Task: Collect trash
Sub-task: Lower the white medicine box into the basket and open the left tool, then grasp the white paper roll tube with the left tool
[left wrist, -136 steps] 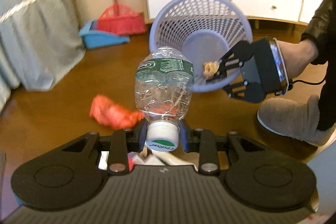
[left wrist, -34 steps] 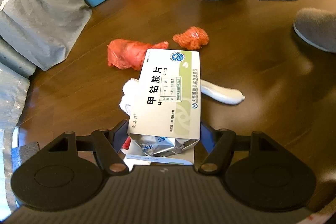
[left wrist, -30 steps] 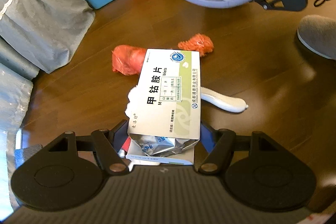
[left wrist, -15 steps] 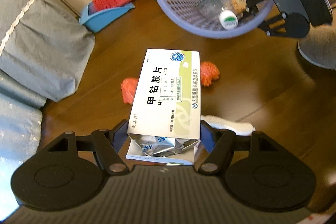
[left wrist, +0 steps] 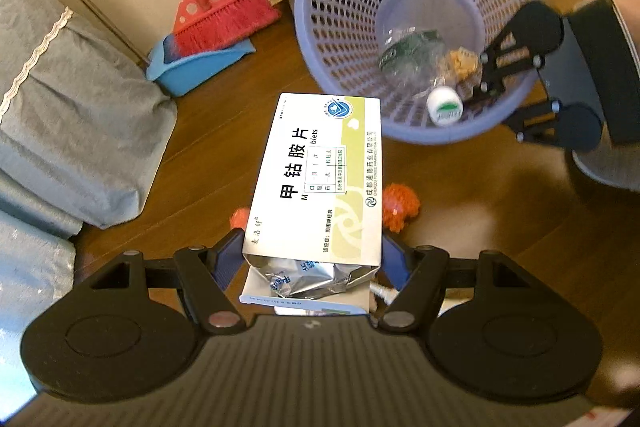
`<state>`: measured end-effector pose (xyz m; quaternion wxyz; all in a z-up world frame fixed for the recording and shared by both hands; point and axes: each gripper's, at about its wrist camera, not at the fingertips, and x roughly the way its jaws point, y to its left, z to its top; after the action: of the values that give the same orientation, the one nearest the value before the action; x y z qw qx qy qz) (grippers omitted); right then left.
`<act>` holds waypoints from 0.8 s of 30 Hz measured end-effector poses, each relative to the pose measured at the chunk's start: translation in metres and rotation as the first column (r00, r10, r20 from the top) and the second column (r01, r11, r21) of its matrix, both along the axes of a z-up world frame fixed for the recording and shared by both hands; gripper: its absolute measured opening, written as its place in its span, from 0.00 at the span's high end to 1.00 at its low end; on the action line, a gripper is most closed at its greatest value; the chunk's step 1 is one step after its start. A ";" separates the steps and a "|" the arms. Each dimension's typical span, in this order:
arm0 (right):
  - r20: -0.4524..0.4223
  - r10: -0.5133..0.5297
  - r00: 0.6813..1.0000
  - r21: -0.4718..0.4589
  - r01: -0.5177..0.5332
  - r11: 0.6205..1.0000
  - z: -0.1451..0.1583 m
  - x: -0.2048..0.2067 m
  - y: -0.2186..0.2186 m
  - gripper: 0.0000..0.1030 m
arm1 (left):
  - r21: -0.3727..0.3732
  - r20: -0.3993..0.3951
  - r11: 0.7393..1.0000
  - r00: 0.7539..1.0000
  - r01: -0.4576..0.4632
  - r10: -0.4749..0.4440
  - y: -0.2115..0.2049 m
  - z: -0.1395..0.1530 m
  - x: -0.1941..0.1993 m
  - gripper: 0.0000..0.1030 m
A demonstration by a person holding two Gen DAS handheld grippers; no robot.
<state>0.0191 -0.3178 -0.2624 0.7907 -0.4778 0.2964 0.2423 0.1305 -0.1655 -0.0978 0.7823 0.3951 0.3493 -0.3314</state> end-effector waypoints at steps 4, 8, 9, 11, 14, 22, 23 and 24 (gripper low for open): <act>-0.002 -0.003 1.000 0.005 0.003 1.000 0.001 0.000 -0.001 0.98 | -0.033 -0.009 0.999 1.000 0.024 -0.025 -0.017 0.007 0.006 0.35; -0.002 -0.005 1.000 0.011 0.005 1.000 0.002 0.000 -0.002 0.98 | -0.069 -0.016 0.996 0.998 0.056 -0.057 -0.040 0.013 0.014 0.35; -0.002 -0.006 1.000 0.012 0.006 1.000 0.003 0.001 -0.002 0.98 | -0.081 -0.017 0.995 0.998 0.067 -0.068 -0.048 0.014 0.015 0.35; -0.001 -0.006 1.000 0.014 0.006 1.000 0.003 0.001 -0.003 0.98 | -0.120 -0.024 0.989 0.995 0.089 -0.093 -0.066 0.017 0.020 0.35; -0.001 -0.006 1.000 0.016 0.006 1.000 0.003 0.001 -0.003 0.98 | -0.235 -0.047 0.965 0.990 0.116 -0.131 -0.092 0.019 0.028 0.32; -0.002 -0.019 1.000 0.031 0.019 0.999 0.005 0.002 -0.006 0.98 | -0.322 -0.043 0.946 0.999 -0.025 0.012 -0.063 0.022 0.036 0.25; -0.001 -0.021 1.000 0.034 0.021 0.999 0.006 0.002 -0.006 0.98 | -0.315 -0.042 0.947 0.998 -0.060 0.050 -0.050 0.020 0.035 0.25; 0.000 -0.023 1.000 0.037 0.023 0.999 0.006 0.003 -0.006 0.98 | -0.305 -0.051 0.945 0.993 -0.116 0.105 -0.033 0.016 0.034 0.25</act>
<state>0.0219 -0.3243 -0.2563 0.8020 -0.4598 0.2975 0.2385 0.1646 -0.1985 -0.0820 0.8455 0.2429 0.3284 -0.3440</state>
